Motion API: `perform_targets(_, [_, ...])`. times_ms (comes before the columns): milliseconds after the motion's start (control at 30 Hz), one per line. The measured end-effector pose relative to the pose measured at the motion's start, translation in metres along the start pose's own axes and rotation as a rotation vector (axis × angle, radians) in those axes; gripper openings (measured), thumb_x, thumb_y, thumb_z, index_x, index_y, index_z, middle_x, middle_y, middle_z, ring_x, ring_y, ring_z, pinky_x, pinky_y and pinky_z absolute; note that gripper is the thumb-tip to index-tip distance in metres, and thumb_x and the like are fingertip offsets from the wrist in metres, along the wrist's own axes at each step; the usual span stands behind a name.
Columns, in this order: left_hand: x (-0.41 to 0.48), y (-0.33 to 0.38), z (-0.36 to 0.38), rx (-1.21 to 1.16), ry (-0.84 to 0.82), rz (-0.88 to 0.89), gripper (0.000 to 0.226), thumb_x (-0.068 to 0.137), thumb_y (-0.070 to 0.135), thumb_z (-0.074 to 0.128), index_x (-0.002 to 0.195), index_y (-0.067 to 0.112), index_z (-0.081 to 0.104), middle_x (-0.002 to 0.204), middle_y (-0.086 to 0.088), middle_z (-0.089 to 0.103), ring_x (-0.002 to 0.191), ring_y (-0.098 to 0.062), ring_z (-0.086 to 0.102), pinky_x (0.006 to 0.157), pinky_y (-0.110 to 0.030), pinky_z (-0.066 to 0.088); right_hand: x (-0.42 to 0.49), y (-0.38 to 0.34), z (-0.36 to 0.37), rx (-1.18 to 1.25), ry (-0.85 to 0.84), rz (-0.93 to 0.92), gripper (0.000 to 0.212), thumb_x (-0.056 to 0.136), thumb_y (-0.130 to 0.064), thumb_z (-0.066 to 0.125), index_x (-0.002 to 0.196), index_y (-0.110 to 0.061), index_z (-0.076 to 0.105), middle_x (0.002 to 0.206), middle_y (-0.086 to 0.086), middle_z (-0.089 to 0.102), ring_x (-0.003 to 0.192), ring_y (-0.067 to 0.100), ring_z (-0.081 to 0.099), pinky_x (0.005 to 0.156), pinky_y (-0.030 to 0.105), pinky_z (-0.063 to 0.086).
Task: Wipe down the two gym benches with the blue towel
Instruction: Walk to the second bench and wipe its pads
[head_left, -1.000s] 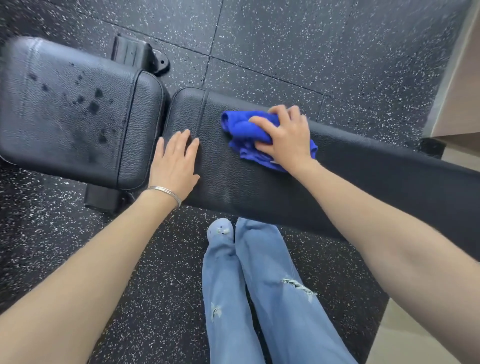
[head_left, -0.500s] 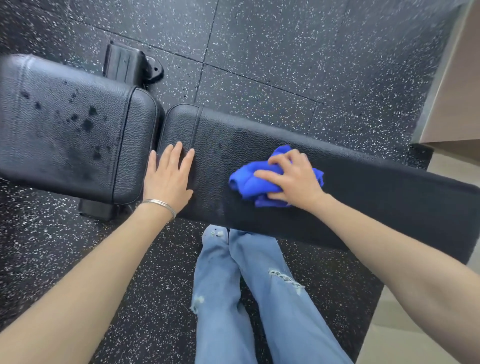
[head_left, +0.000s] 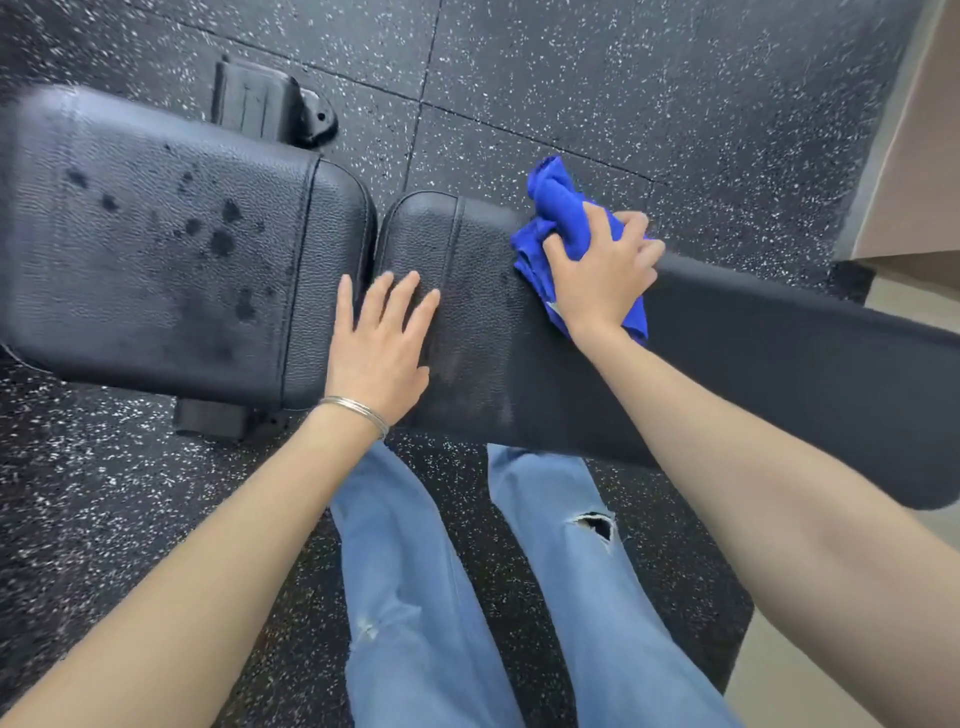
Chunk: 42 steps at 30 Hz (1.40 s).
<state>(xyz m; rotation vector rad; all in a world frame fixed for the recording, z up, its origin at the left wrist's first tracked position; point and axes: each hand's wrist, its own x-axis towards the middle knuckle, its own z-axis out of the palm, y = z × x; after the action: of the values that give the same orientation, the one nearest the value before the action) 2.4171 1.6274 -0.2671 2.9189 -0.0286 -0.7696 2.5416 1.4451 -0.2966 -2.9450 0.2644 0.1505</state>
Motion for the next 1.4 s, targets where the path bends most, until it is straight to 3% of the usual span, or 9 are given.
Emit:
perform_targets(267, [-0.013,-0.11,-0.009,0.035,0.032,-0.007,0.092,0.07,0.036,0.075,0.146,0.016,0.027,0.155,-0.012,0.021,0.143,-0.031,0.016,0.114,-0.057,0.004,-0.047,-0.133,0.029,-0.046,-0.058,-0.172,0.044,0.072,-0.054,0.058,0.113,-0.036,0.061,0.122,0.003,0.052,0.098,0.032,0.044,0.074,0.037,0.035])
perform_targets(400, [-0.005,-0.134,-0.013,0.091,-0.008,0.075,0.097,0.068,0.042,0.076,0.147,0.021,0.024,0.156,-0.011,0.02,0.144,-0.031,0.015,0.115,-0.055,0.005,-0.105,-0.097,0.027,0.009,-0.095,-0.464,0.043,0.06,-0.042,0.074,0.1,-0.027,0.07,0.11,0.009,0.058,0.086,0.038,0.052,0.071,0.041,0.039])
perform_targets(533, [-0.005,-0.13,-0.016,0.151,-0.044,0.088,0.099,0.07,0.046,0.073,0.148,0.02,0.018,0.157,-0.013,0.014,0.144,-0.033,0.011,0.115,-0.055,0.005,-0.177,-0.053,0.024,-0.003,-0.184,-0.701,0.044,0.054,-0.045,0.081,0.094,-0.026,0.073,0.108,0.002,0.041,0.08,0.035,0.054,0.067,0.041,0.043])
perform_targets(633, [-0.008,-0.125,-0.016,0.182,-0.053,0.064,0.098,0.073,0.047,0.07,0.149,0.019,0.013,0.158,-0.013,0.009,0.145,-0.034,0.007,0.114,-0.058,0.005,-0.157,-0.049,0.019,-0.013,-0.202,-0.829,0.043,0.056,-0.049,0.081,0.093,-0.028,0.073,0.1,0.005,0.058,0.073,0.032,0.056,0.062,0.038,0.045])
perform_targets(700, [-0.009,-0.12,-0.016,0.187,-0.06,0.053,0.097,0.076,0.045,0.068,0.149,0.017,0.01,0.158,-0.014,0.005,0.146,-0.033,0.004,0.114,-0.06,0.004,-0.121,-0.065,0.015,-0.003,-0.15,-0.702,0.038,0.061,-0.047,0.075,0.094,-0.028,0.073,0.096,0.007,0.064,0.076,0.033,0.055,0.064,0.037,0.043])
perform_targets(800, [-0.009,-0.113,-0.015,0.195,-0.061,0.05,0.099,0.078,0.047,0.066,0.149,0.011,0.007,0.159,-0.011,-0.002,0.146,-0.031,0.0,0.115,-0.058,0.005,-0.046,-0.103,0.017,-0.019,-0.064,-0.273,0.042,0.068,-0.046,0.065,0.108,-0.033,0.064,0.116,0.005,0.055,0.099,0.034,0.048,0.079,0.039,0.039])
perform_targets(967, [-0.009,-0.108,-0.01,0.179,-0.05,0.052,0.101,0.079,0.05,0.064,0.149,0.007,0.006,0.159,-0.006,-0.002,0.147,-0.026,0.0,0.115,-0.057,0.006,0.023,-0.129,0.026,-0.023,-0.215,0.055,0.042,0.078,-0.051,0.052,0.117,-0.035,0.055,0.129,0.004,0.045,0.12,0.032,0.038,0.096,0.045,0.034])
perform_targets(1167, [-0.016,-0.095,-0.003,0.165,-0.065,0.072,0.099,0.08,0.047,0.064,0.149,0.008,0.004,0.159,-0.007,0.001,0.147,-0.026,0.0,0.116,-0.055,0.005,-0.086,-0.09,0.022,0.022,0.017,-0.2,0.042,0.068,-0.038,0.064,0.107,-0.024,0.067,0.112,0.013,0.057,0.093,0.038,0.05,0.074,0.041,0.04])
perform_targets(1400, [-0.023,-0.075,0.001,0.107,-0.064,0.02,0.096,0.079,0.05,0.062,0.149,0.008,0.011,0.159,-0.01,0.003,0.147,-0.027,0.0,0.116,-0.056,0.005,-0.169,-0.022,0.031,0.066,-0.055,-0.617,0.045,0.055,-0.038,0.078,0.097,-0.024,0.072,0.107,0.003,0.043,0.085,0.024,0.038,0.062,0.039,0.04])
